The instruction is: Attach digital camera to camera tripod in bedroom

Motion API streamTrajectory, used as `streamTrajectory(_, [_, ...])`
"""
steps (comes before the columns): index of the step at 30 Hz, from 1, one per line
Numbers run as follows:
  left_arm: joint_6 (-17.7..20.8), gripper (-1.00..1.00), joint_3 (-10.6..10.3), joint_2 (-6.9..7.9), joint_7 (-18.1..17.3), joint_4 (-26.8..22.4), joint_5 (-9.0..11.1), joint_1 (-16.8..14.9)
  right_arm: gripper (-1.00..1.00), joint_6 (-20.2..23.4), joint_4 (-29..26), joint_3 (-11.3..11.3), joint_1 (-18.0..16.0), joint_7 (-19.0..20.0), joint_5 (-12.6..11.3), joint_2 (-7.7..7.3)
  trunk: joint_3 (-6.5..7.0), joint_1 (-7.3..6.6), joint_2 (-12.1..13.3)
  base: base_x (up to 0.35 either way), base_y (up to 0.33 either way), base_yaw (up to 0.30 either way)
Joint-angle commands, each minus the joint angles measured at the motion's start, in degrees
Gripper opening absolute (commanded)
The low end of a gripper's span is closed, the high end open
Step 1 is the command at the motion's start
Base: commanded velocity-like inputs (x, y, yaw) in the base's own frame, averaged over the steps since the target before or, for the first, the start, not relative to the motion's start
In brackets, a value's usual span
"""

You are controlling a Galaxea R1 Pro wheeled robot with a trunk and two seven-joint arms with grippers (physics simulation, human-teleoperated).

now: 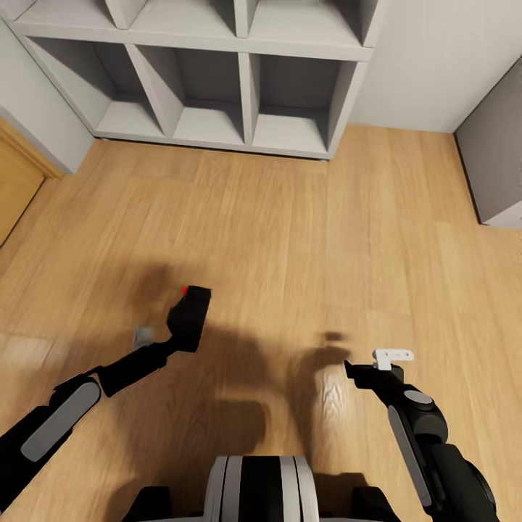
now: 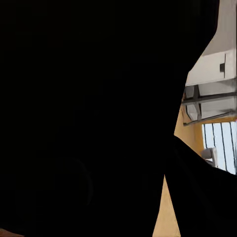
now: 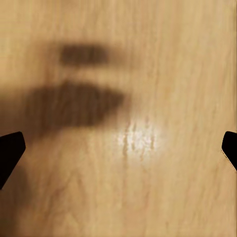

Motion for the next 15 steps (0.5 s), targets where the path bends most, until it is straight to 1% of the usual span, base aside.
streamTrajectory(1, [0.5, -1.00, 0.8, 0.29, -1.6, 1.1, 1.0, 0.0, 1.00, 0.3, -0.1, 0.1, 0.0, -0.3, -0.2, -0.02, 0.20, -0.03, 0.0, 0.000, 0.000, 0.000])
streamTrajectory(2, [0.8, -1.00, 2.6, 0.63, -3.2, 2.3, 1.3, 0.0, 1.00, 0.3, -0.1, 0.1, 0.0, -0.3, -0.2, -0.06, 0.42, -0.06, 0.0, 0.000, 0.000, 0.000])
streamTrajectory(3, [0.9, -1.00, 3.1, 0.72, -3.6, 2.6, 1.4, 0.0, 1.00, 0.3, -0.1, 0.1, 0.0, -0.3, -0.2, -0.11, 0.64, -0.08, 0.0, 0.000, 0.000, 0.000])
streamTrajectory(8, [1.1, -1.00, 3.8, 0.86, -4.2, 2.7, 1.6, 0.0, 1.00, 0.3, -0.1, 0.1, 0.0, -0.3, -0.2, -0.24, 1.75, -0.21, 0.1, 0.000, 0.000, 0.000])
streamTrajectory(14, [1.3, -1.00, 3.9, 0.73, -4.5, 2.4, 2.1, 0.0, 1.00, 0.4, 0.0, 0.1, 0.0, -0.3, -0.2, -0.17, 3.08, -0.37, 0.2, 0.000, 0.000, 0.000])
streamTrajectory(15, [1.5, -1.00, 3.9, 0.64, -4.9, 2.2, 2.2, 0.0, 1.00, 0.4, -0.1, 0.1, 0.0, -0.3, -0.2, -0.12, 3.30, -0.39, 0.2, 0.000, 0.000, 0.000])
